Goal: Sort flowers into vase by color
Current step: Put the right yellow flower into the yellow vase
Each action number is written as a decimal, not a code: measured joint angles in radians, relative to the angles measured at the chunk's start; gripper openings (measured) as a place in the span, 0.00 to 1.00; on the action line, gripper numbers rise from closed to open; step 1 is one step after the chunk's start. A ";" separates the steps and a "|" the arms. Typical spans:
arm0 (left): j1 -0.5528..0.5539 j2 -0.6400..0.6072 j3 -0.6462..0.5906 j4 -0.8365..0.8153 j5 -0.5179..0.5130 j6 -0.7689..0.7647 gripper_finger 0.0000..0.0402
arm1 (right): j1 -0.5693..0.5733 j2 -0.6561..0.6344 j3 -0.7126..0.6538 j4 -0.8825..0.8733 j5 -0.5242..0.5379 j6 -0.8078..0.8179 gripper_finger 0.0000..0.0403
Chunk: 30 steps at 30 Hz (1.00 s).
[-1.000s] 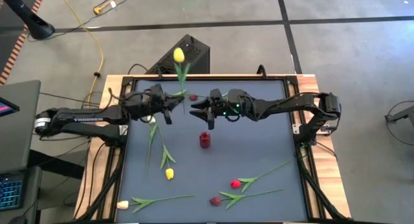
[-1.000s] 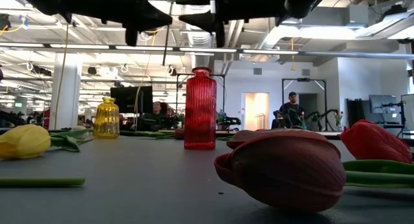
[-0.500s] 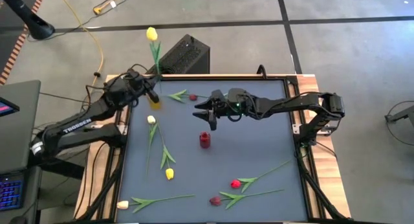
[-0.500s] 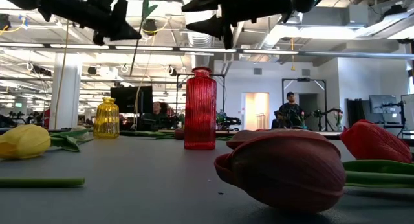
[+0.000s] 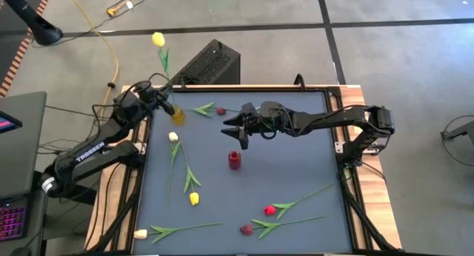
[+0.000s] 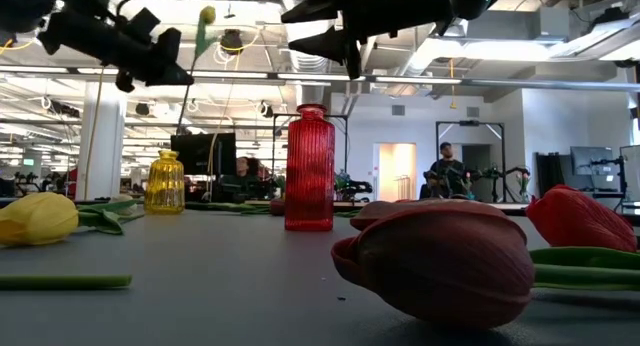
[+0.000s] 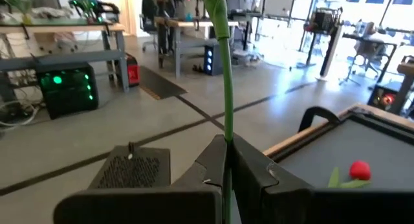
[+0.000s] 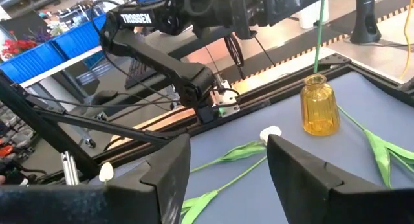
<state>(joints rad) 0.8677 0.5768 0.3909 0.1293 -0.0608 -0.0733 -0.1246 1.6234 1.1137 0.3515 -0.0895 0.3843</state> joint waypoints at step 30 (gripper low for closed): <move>0.009 -0.054 -0.117 0.015 -0.025 0.009 0.00 | -0.002 0.000 0.001 0.001 0.000 0.001 0.57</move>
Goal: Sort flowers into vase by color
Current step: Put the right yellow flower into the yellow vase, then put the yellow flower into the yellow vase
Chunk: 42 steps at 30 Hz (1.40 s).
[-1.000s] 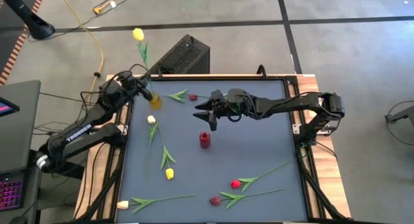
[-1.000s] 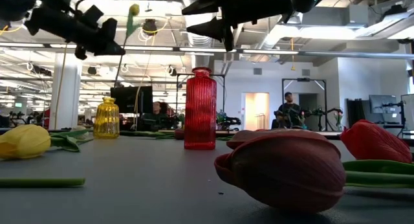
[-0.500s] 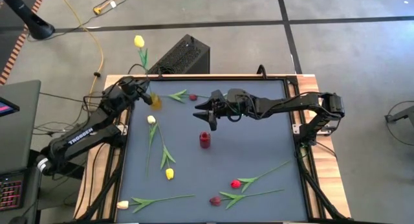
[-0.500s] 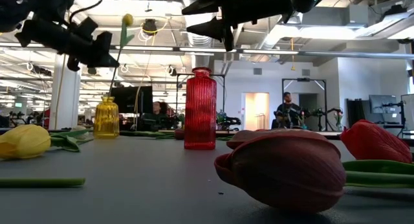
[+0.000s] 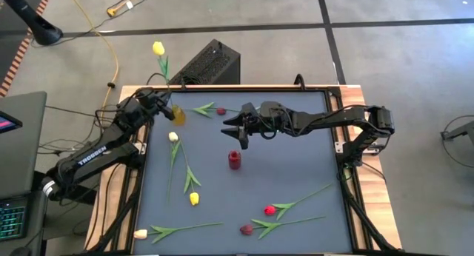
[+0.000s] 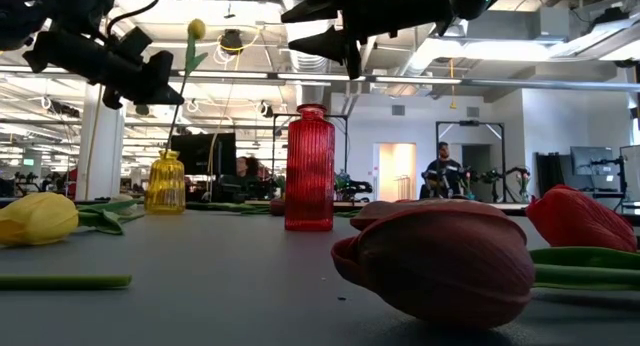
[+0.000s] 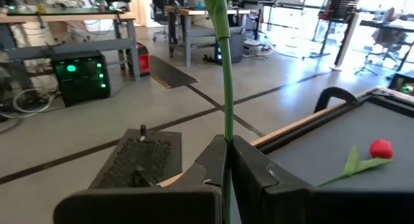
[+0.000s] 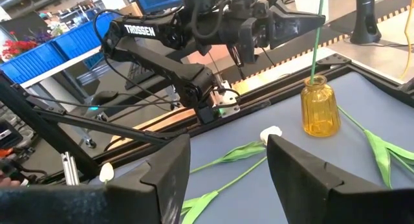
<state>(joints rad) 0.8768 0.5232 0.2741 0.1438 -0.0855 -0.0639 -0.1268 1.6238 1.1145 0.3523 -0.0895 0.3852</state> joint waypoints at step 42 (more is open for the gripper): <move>-0.016 0.000 0.104 -0.501 0.263 -0.027 0.53 | 0.000 0.000 0.000 0.000 0.000 -0.002 0.57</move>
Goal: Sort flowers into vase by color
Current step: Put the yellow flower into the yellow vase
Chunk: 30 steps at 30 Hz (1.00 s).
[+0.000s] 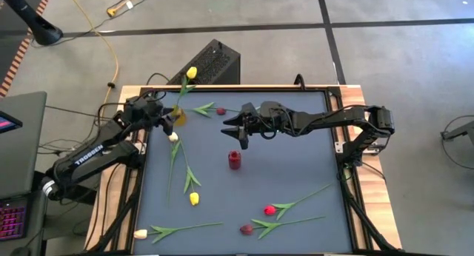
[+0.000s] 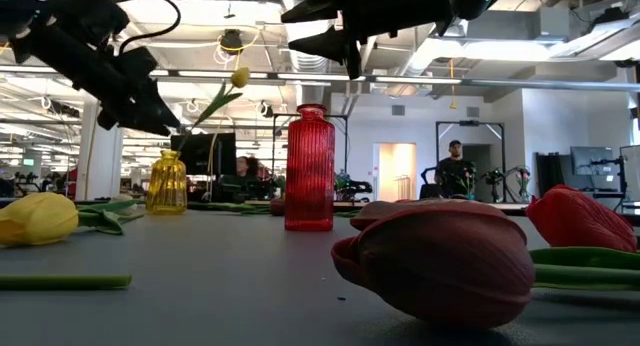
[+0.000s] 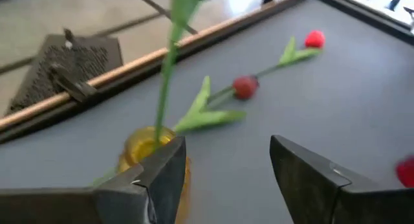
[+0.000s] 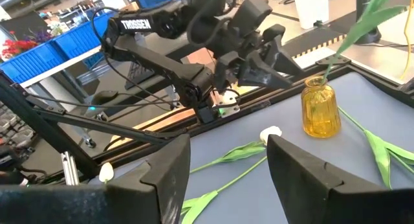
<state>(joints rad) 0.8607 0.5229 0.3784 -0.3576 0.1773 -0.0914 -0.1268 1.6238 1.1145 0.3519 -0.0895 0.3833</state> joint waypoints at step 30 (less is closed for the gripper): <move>-0.717 0.108 0.187 -0.141 -0.006 -0.001 0.55 | -0.060 0.000 0.000 0.000 -0.019 0.001 0.57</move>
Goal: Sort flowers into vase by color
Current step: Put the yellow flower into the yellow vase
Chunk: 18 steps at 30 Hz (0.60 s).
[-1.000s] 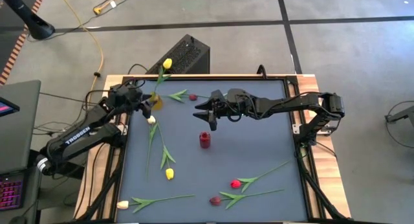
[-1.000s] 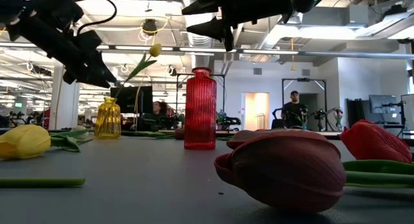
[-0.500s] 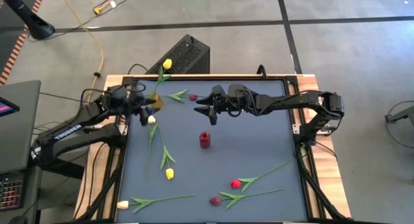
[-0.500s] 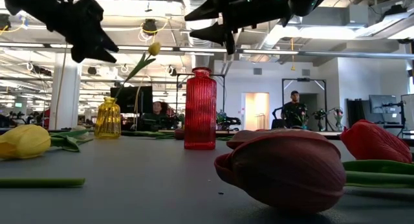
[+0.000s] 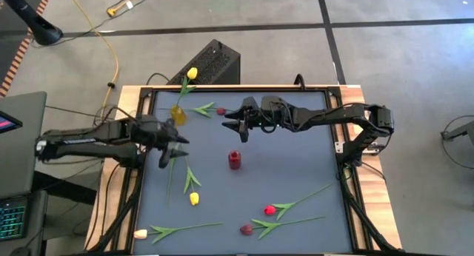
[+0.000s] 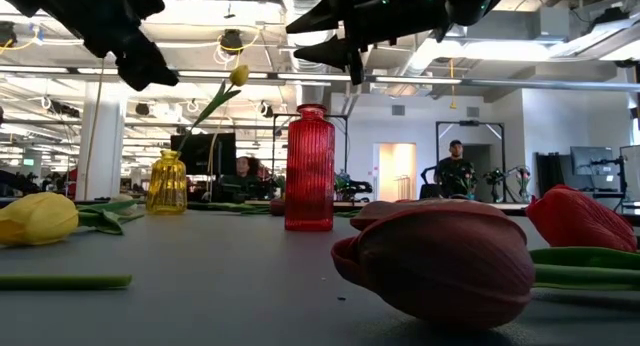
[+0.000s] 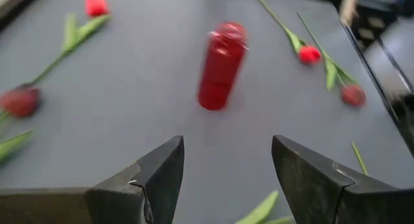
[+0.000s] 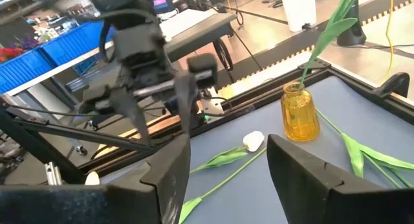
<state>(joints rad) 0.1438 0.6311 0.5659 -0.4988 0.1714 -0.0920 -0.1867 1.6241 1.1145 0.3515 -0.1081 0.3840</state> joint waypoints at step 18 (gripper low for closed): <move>-0.281 0.358 0.046 -0.029 -0.155 0.441 0.55 | 0.027 0.000 0.000 -0.015 0.000 0.000 0.57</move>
<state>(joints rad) -0.1371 0.9890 0.6116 -0.5281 0.0160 0.3494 -0.1593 1.6241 1.1145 0.3367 -0.1082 0.3843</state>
